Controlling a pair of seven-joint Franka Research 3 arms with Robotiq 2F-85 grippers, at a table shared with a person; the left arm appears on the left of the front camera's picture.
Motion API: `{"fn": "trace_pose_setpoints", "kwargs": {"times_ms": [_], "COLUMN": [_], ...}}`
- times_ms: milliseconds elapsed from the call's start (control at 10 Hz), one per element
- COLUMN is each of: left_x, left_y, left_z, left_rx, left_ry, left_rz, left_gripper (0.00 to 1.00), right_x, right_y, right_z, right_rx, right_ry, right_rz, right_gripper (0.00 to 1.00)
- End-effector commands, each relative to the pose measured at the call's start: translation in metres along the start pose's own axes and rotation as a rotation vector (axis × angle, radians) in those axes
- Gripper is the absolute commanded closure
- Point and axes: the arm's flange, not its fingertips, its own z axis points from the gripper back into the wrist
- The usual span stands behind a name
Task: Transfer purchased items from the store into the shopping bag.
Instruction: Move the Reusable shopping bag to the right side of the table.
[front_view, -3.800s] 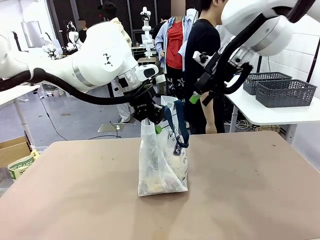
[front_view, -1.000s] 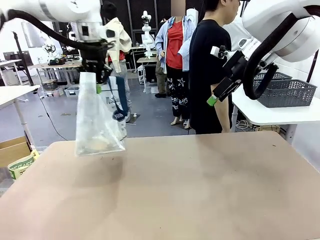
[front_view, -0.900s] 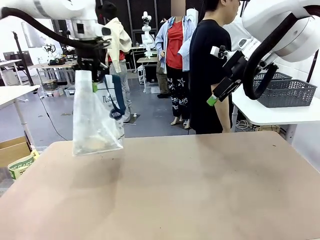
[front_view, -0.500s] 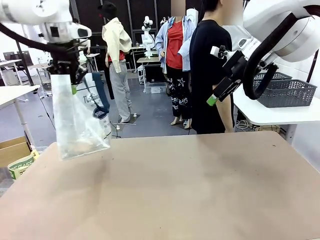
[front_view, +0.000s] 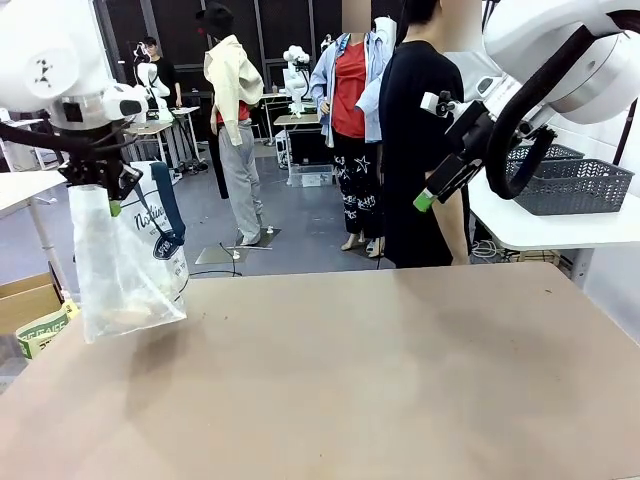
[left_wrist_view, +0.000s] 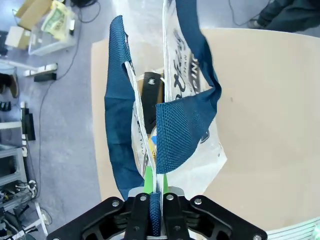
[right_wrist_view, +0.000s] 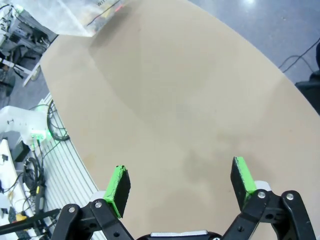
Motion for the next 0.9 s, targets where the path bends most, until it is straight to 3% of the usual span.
{"fn": "trace_pose_setpoints", "kwargs": {"times_ms": [0, 300, 800], "left_x": [-0.017, -0.034, -0.065], "left_y": [0.018, 0.038, 0.037], "left_z": [-0.007, -0.031, -0.055], "left_rx": [0.027, -0.006, -0.054], "left_ry": [-0.083, -0.096, -0.050], "left_rz": [-0.033, -0.067, -0.025], "left_gripper": [1.00, 1.00, 1.00], "right_x": [0.002, 0.002, 0.002], "right_y": [-0.001, -0.001, -0.001], "right_z": [0.001, 0.001, 0.001], "right_rx": [0.002, 0.002, 0.002], "right_ry": [0.012, 0.012, 0.012], "right_rz": [0.001, 0.001, 0.001], "right_gripper": [0.00, 0.00, 0.00]}}
